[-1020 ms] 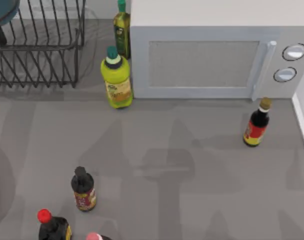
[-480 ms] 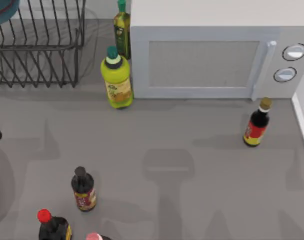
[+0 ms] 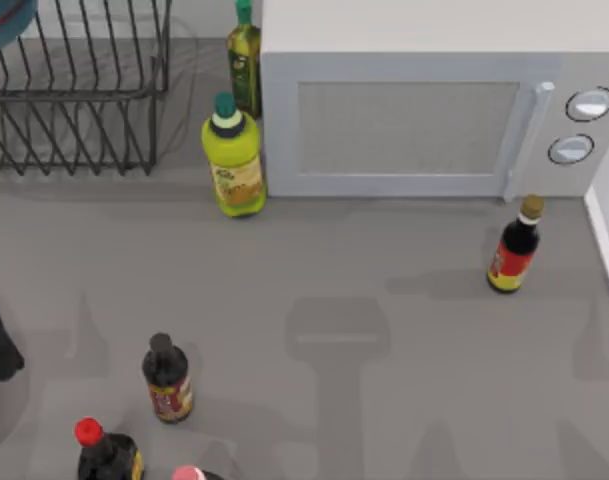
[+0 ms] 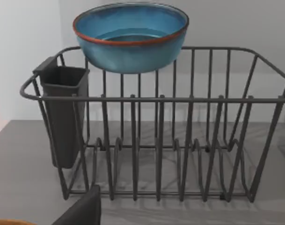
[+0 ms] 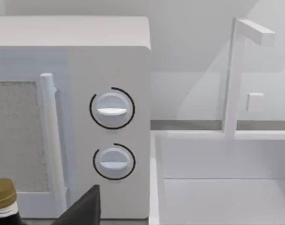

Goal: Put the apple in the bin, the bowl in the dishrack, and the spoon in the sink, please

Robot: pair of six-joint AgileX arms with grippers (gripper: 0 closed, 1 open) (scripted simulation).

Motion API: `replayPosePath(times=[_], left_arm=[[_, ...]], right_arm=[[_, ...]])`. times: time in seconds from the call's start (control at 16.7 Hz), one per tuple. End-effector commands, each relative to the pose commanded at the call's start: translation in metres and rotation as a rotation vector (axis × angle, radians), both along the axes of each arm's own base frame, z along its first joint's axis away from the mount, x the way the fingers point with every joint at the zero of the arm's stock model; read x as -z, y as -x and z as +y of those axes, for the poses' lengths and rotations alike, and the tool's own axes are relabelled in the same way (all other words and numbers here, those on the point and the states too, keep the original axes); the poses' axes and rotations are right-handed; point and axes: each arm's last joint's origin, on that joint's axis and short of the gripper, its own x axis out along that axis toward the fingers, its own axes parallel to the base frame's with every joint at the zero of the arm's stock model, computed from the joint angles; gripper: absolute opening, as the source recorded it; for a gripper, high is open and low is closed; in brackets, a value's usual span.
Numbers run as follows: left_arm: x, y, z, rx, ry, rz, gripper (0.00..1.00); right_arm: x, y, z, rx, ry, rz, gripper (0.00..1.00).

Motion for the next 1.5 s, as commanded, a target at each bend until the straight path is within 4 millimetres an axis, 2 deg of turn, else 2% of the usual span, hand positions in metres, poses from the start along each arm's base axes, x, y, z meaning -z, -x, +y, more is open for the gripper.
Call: replayPosePath(times=[0.42, 0.66, 0.96, 1.26, 1.5], left_arm=[[0.001, 0.000, 0.000, 0.000, -0.001, -0.002, 1.00], [0.001, 0.000, 0.000, 0.000, -0.001, -0.002, 1.00], [0.001, 0.000, 0.000, 0.000, -0.001, -0.002, 1.00], [0.001, 0.000, 0.000, 0.000, -0.001, -0.002, 1.00], [0.001, 0.000, 0.000, 0.000, -0.001, -0.002, 1.00]], right_arm=[[0.000, 0.000, 0.000, 0.000, 0.001, 0.001, 1.00], [-0.010, -0.002, -0.002, 0.016, 0.044, 0.127, 1.00], [-0.028, -0.021, -0.008, 0.018, 0.145, 0.549, 1.00], [-0.038, -0.057, -0.018, -0.054, 0.216, 1.044, 1.00], [-0.038, -0.085, -0.028, -0.143, 0.232, 1.347, 1.00]])
